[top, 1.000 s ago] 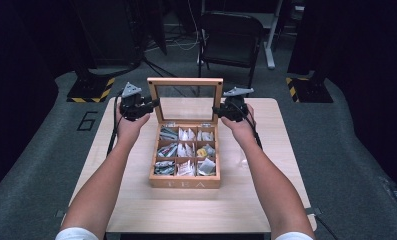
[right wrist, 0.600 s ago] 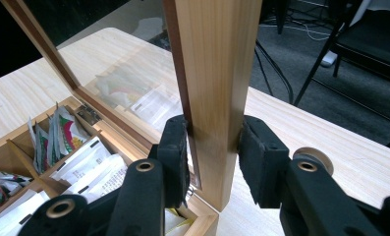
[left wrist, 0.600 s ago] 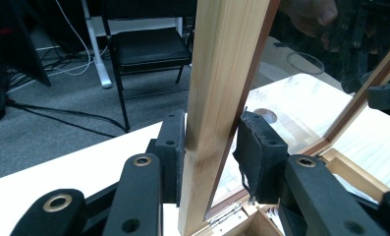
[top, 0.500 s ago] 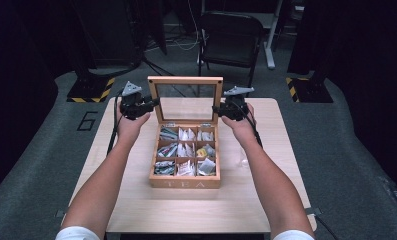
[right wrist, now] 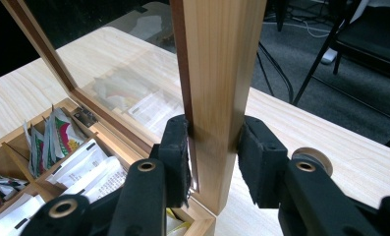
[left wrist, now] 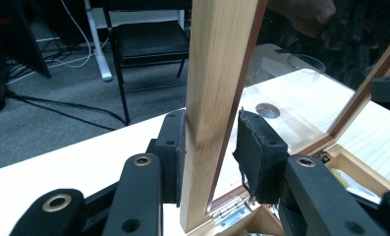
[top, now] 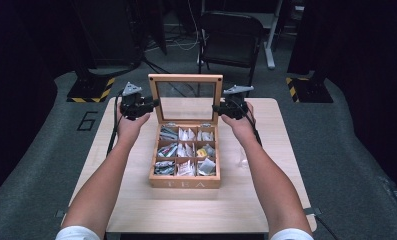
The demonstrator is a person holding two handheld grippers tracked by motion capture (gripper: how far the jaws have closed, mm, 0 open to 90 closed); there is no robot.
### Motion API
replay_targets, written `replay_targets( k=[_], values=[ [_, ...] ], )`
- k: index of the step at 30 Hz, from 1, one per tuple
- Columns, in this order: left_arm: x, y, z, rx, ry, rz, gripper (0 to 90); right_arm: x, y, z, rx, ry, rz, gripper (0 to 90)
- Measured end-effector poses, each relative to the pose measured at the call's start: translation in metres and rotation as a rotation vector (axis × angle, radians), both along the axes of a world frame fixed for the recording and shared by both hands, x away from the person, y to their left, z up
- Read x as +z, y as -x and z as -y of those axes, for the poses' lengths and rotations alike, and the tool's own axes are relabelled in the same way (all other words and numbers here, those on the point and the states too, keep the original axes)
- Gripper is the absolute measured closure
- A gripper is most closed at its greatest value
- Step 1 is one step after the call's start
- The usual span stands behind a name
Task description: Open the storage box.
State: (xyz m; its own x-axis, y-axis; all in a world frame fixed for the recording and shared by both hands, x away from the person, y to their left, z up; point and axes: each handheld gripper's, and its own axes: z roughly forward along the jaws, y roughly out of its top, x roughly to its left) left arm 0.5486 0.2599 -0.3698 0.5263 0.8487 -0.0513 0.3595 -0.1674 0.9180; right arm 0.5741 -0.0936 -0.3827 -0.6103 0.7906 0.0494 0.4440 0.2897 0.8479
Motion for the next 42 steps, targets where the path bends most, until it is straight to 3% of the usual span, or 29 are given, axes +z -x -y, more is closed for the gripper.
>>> replay_targets(
  k=[24, 34, 42],
  values=[
    [0.0, 0.006, 0.002, -0.022, -0.013, -0.004, 63.9, -0.003, -0.015, 0.0, -0.04, -0.03, -0.033, 65.3],
    [-0.011, 0.007, -0.009, -0.005, -0.012, -0.037, 63.9, -0.003, -0.022, -0.002, -0.054, -0.027, -0.054, 65.4],
    [-0.008, 0.01, -0.011, -0.005, 0.002, -0.025, 63.8, -0.002, -0.025, -0.003, -0.064, -0.027, -0.069, 65.3]
  ],
)
